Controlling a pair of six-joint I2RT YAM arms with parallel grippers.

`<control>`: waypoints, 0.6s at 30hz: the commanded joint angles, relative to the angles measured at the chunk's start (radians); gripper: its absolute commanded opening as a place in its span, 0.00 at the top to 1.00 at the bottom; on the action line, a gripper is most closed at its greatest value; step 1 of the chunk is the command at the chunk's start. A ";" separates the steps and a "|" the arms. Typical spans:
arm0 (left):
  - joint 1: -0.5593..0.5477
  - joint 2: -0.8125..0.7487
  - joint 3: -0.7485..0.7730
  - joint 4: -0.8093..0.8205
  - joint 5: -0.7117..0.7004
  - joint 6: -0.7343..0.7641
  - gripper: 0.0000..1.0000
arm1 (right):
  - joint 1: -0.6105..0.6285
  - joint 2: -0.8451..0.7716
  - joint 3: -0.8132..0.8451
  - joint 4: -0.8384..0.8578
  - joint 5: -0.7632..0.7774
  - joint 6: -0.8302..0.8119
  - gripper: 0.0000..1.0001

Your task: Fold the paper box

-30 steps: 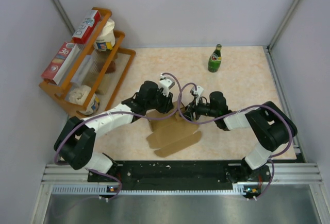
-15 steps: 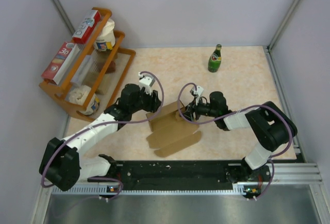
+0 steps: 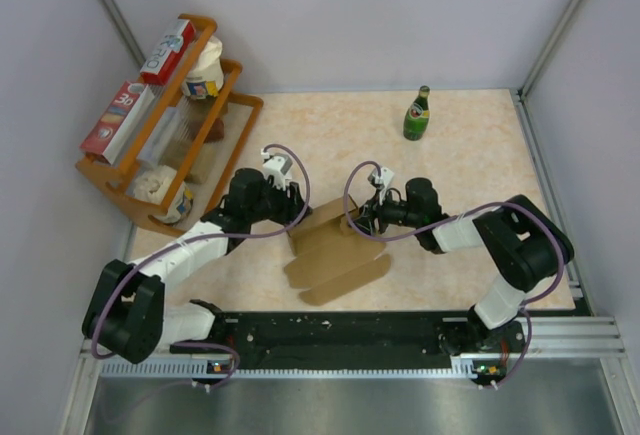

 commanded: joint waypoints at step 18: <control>0.018 0.022 -0.006 0.074 0.103 -0.001 0.44 | 0.013 0.039 0.069 0.062 -0.015 0.000 0.57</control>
